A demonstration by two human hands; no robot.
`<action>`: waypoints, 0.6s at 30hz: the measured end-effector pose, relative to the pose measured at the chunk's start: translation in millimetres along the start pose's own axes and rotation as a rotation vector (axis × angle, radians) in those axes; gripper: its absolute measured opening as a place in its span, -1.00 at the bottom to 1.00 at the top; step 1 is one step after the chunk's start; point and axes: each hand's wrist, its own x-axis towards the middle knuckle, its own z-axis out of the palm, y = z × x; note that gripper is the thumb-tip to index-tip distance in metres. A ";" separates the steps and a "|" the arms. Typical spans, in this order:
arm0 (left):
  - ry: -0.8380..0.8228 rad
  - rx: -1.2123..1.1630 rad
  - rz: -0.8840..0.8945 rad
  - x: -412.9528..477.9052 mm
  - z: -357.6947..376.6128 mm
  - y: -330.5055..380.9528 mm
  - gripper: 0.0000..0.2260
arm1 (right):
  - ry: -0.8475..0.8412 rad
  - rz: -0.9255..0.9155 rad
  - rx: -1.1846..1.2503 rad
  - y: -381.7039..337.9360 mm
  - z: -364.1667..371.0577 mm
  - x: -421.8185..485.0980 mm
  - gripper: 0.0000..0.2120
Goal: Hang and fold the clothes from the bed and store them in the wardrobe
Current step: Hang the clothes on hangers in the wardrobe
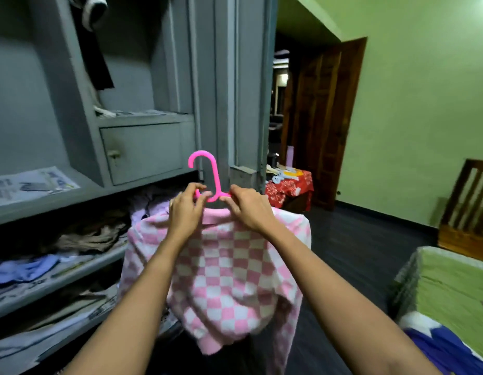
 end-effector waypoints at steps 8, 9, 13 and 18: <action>0.273 -0.081 -0.083 44.2 -37.2 -13.1 -0.81 | -0.046 -0.068 0.225 -25.0 -44.8 25.5 -0.60; 0.279 -0.087 -0.073 51.1 -41.5 -11.1 -0.81 | -0.058 -0.048 0.251 -23.7 -48.8 24.0 -0.57; 0.291 -0.103 -0.020 76.7 -57.4 0.2 -0.80 | -0.198 -0.030 0.235 -30.8 -60.8 20.2 -0.58; 0.339 -0.112 -0.012 101.6 -74.7 1.1 -0.78 | -0.259 -0.036 0.398 -29.8 -87.0 15.3 -0.77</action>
